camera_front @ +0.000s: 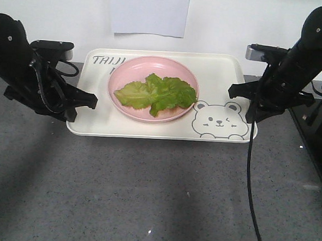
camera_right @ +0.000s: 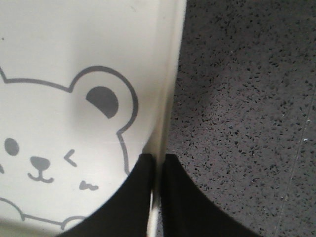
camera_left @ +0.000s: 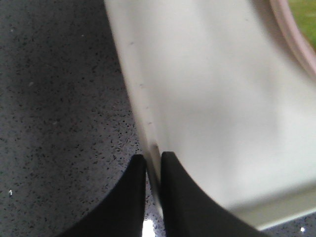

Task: Transfer vegetables to tray and serve
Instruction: 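Hold the tray above the countertop while the base aligns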

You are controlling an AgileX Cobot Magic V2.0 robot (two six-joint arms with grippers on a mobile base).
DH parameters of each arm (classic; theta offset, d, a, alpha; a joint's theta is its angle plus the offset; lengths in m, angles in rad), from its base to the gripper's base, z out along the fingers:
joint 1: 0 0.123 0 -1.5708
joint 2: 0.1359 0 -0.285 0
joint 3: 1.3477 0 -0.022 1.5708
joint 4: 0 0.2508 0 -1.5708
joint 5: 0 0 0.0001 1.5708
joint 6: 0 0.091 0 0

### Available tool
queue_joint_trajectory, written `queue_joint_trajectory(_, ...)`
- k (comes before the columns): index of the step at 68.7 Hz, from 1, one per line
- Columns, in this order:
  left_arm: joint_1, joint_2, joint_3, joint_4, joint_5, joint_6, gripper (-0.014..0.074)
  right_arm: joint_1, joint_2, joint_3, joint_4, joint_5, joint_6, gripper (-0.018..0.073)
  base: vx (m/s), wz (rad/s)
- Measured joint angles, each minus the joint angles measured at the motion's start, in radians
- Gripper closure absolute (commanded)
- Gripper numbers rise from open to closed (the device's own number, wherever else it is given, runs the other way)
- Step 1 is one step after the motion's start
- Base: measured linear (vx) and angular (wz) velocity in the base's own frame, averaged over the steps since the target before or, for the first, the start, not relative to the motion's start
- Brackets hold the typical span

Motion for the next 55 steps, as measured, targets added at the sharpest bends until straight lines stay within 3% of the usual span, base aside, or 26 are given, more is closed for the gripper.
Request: queue_joint_trajectory(55,0.000,0.000,0.000,0.000,0.000,0.000,0.0603,0.000,0.000,0.000,0.000,0.000,0.000,0.0564,0.00,0.00)
